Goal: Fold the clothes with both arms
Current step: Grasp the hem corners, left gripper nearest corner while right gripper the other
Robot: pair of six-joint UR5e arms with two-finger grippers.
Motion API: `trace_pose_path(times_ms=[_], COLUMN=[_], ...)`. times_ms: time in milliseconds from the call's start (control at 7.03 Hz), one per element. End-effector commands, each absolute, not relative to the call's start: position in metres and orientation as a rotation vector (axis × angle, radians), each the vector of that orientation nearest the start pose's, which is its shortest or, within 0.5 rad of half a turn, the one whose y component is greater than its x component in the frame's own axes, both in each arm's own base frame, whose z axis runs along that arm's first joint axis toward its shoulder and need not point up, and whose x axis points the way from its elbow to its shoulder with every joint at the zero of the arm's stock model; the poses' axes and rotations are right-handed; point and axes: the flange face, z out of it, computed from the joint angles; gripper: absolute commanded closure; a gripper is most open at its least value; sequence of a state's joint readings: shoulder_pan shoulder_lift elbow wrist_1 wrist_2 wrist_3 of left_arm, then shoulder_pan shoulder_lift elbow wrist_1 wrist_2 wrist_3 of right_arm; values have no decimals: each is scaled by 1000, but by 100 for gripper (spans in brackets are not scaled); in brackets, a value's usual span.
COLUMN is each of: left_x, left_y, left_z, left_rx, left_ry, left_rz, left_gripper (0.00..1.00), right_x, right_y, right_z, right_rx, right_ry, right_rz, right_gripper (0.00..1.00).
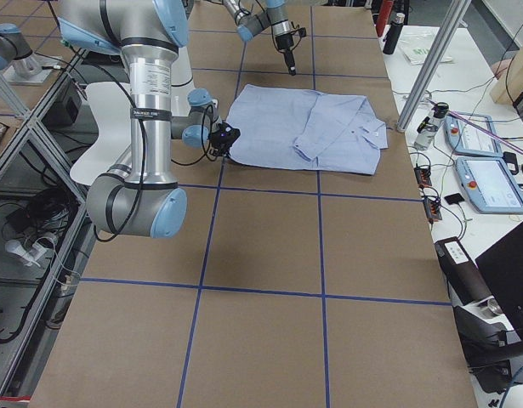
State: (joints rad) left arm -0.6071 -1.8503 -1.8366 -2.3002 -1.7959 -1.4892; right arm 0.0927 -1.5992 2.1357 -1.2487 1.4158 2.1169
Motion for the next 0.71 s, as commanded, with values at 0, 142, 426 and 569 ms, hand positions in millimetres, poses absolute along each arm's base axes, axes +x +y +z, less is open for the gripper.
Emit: trace_pose_path(times_ms=[0, 142, 426, 569], left_x=[387, 397, 436, 446], left_y=[-342, -325, -285, -273], left_z=[371, 375, 384, 389], left_rx=[235, 195, 141, 116], left_ry=[1144, 1135, 1061, 1051], left_rz=[-302, -297, -335, -326], left_gripper=[15, 15, 17, 17], right_x=[-449, -448, -448, -448], right_y=[-191, -191, -191, -191], right_z=[376, 376, 376, 376], right_rx=[-52, -52, -51, -51], right_ry=[-885, -885, -884, -884], right_rz=[663, 665, 665, 665], right_gripper=[100, 100, 100, 100])
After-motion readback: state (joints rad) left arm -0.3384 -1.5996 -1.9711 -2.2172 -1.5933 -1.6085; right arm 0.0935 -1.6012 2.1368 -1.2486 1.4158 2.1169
